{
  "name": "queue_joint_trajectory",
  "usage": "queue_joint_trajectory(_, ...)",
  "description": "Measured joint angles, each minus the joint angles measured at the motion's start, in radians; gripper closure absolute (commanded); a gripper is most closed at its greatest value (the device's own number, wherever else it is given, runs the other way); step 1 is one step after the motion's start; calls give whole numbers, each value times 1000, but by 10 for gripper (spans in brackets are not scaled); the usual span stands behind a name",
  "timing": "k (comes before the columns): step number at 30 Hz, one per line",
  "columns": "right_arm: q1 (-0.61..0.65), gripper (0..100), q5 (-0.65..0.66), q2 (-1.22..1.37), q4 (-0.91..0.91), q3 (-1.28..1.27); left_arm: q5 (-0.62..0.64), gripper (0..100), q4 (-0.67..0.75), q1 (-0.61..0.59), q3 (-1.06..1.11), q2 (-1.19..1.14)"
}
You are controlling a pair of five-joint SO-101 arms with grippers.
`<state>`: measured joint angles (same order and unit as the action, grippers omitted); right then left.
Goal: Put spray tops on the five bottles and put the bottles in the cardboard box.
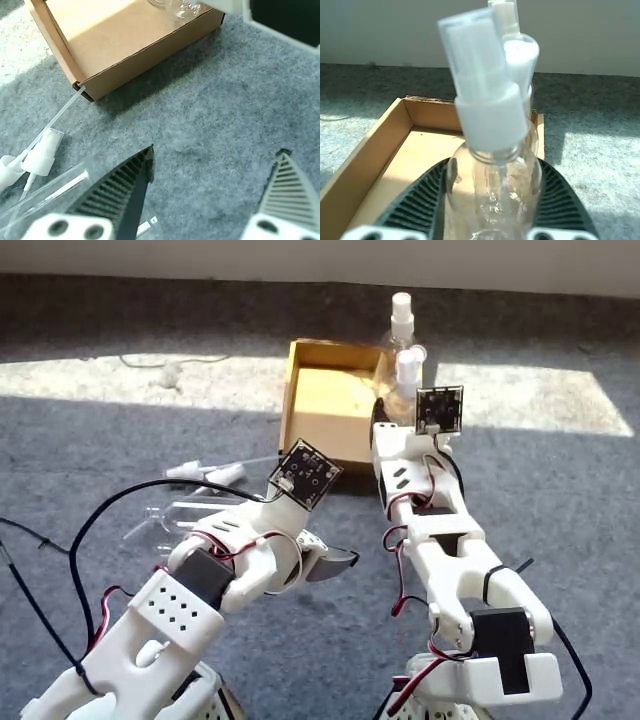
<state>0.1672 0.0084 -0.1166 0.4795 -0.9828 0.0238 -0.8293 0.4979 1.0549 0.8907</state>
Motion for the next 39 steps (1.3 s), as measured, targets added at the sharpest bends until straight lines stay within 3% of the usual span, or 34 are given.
queue_joint_trajectory(17, 0, 841, 0, 0, 0, 0, 0, 664, 0, 0, 0, 0)
queue_joint_trajectory(24, 0, 733, 0, 0, 0, 0, 0, 664, 0, 0, 0, 0)
queue_joint_trajectory(39, -3, 731, 0, 0, 0, 0, 0, 664, 0, 0, 0, 0)
